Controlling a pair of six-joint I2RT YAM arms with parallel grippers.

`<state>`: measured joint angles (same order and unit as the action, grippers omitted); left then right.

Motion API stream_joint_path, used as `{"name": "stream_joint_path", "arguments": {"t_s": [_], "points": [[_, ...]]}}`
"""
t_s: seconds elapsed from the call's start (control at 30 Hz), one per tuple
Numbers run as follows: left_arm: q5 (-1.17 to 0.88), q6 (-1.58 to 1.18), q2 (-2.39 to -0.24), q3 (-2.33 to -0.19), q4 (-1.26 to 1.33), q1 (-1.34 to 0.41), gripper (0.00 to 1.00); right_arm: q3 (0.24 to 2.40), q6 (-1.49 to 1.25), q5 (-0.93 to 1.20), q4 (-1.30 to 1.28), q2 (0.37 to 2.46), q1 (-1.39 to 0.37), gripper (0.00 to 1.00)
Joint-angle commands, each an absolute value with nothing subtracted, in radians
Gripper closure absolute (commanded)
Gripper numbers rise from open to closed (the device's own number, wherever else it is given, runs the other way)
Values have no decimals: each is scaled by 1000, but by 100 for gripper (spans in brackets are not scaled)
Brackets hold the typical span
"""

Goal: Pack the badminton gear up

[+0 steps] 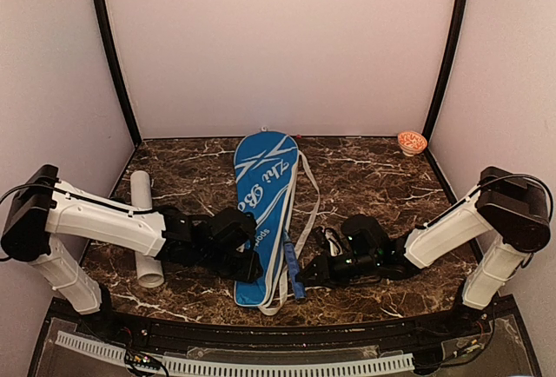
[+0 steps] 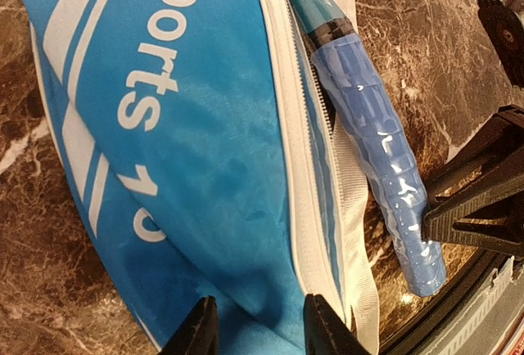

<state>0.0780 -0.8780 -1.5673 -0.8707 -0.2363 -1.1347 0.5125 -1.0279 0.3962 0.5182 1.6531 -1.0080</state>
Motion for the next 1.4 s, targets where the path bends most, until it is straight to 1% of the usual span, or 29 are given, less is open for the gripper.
{"name": "stream_joint_path", "arguments": {"t_s": [0.0,0.23,0.33,0.37,0.4,0.5,0.53,0.73,0.8,0.97,1.13,1.37], "points": [[51,-898,-1614,-890,-197,-1127,64,543,-1011,404,591,1662,-1023,85],[45,-906,-1651,-933,-206,-1127,65,548,-1017,406,603,1667,-1029,85],[45,-907,-1647,-927,-179,-1127,69,549,-1021,408,611,1673,-1032,85],[47,-905,-1647,-928,-177,-1127,72,549,-1022,408,613,1674,-1034,85],[46,-904,-1649,-929,-175,-1127,77,549,-1023,409,614,1675,-1034,86],[37,-904,-1643,-920,-171,-1124,96,549,-1024,409,614,1670,-1035,86],[29,-900,-1632,-909,-163,-1124,100,549,-1025,409,615,1666,-1035,86],[-12,-865,-1524,-839,-123,-1124,100,549,-1038,406,637,1624,-1037,87],[-41,-848,-1482,-812,-87,-1122,100,554,-1039,406,640,1610,-1041,90],[-96,-795,-1455,-796,-79,-1120,100,585,-1043,405,637,1601,-1053,93],[-146,-775,-1446,-776,-17,-1117,100,637,-1049,410,641,1635,-1077,100],[-215,-756,-1396,-742,106,-1113,100,646,-1066,401,680,1727,-1104,100]]}}
